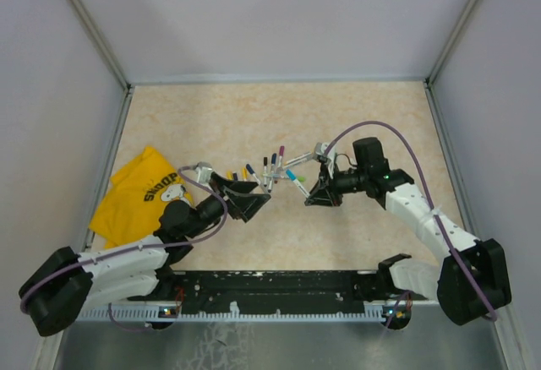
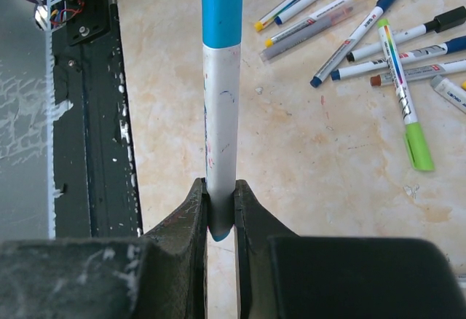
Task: Open the pen caps
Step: Pick up the pen from the center of the board, then open the pen cap from the pen.
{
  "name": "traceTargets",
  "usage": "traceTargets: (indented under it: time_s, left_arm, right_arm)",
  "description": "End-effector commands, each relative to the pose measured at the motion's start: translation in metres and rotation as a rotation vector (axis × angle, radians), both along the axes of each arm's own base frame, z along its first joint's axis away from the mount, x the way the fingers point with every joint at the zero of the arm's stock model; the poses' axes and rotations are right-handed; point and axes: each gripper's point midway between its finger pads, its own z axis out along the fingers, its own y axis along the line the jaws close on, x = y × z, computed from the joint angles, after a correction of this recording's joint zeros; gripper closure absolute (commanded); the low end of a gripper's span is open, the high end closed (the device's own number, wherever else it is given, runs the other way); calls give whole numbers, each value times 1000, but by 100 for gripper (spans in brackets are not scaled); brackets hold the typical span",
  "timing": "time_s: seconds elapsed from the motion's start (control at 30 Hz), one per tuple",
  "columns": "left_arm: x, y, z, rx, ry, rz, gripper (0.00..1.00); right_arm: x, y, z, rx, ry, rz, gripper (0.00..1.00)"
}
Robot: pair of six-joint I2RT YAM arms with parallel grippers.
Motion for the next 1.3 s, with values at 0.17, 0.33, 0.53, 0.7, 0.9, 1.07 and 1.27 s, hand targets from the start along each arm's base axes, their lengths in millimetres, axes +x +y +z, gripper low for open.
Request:
traceTargets:
  time_s: [0.17,0.33,0.53,0.7,0.9,1.07,1.27]
  left_arm:
    - [0,0,8,-113,24,-76,1]
    - [5,-9,8,-112,39,-90,2]
    - [13,-24,13,-146,42,-125,8]
    - [30,-37,12,-172,90,-113,16]
    - [35,-58,20,-196,93,-188,32]
    - [35,-68,16,-201,112,-223,41]
    - [35,-75,13,-199,125,-250,55]
  right_arm:
    - [10,4,20,29,-71,17,100]
    - [8,7,17,25,-62,28,100]
    - [7,8,16,24,-60,36,100]
    - [5,9,15,23,-55,47,100]
    - [3,11,13,18,-48,57,100]
    - [3,11,13,17,-47,60,100]
    - [2,12,12,15,-41,66,100]
